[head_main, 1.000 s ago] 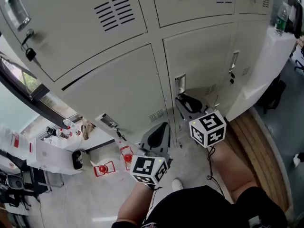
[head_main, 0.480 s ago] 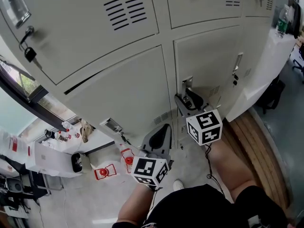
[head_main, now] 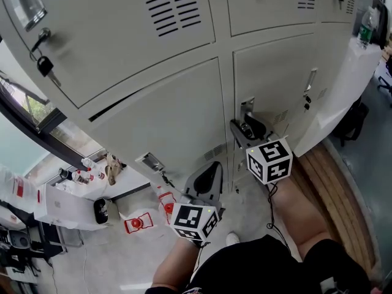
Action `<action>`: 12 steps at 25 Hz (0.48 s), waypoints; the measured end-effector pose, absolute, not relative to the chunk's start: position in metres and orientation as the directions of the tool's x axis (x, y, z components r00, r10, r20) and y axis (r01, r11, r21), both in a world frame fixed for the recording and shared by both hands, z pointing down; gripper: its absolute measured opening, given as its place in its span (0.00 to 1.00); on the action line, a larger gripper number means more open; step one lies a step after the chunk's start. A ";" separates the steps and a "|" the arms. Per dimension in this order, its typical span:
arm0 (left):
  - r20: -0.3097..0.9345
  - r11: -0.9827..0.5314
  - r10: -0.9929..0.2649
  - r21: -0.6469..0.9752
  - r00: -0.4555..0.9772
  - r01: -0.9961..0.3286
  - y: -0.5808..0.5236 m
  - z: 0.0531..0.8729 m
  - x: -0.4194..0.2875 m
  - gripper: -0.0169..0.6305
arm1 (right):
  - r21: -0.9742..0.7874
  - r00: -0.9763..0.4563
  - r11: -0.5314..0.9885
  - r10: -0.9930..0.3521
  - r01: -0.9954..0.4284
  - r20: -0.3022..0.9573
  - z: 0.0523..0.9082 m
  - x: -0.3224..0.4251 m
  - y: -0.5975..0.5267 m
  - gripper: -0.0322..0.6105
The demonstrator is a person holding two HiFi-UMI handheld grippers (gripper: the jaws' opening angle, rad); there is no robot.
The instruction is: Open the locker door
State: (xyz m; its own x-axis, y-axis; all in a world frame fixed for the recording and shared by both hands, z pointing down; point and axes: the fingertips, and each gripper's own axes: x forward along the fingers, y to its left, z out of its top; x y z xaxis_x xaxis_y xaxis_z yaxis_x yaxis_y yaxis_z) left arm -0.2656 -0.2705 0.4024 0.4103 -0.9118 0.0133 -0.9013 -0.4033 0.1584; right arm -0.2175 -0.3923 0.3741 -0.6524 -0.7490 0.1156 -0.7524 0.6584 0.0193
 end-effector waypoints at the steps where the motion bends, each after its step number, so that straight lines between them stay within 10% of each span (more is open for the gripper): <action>1: 0.014 -0.405 -0.911 0.159 0.412 -0.900 -0.270 0.403 -0.266 0.05 | 0.021 -0.651 0.658 -0.750 -0.753 0.116 0.374 -0.217 -0.392 0.37; 12: 0.014 -0.426 -0.901 0.155 0.433 -0.892 -0.269 0.402 -0.258 0.05 | 0.028 -0.625 0.633 -0.770 -0.774 0.126 0.374 -0.210 -0.390 0.30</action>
State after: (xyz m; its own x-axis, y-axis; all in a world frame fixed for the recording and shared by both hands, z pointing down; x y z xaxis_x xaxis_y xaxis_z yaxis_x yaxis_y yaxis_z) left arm -0.2579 -0.2688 0.4016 0.4329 -0.9013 0.0143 -0.8915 -0.4257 0.1549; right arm -0.2096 -0.3900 0.3741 -0.6252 -0.7702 0.1263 -0.7738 0.6328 0.0279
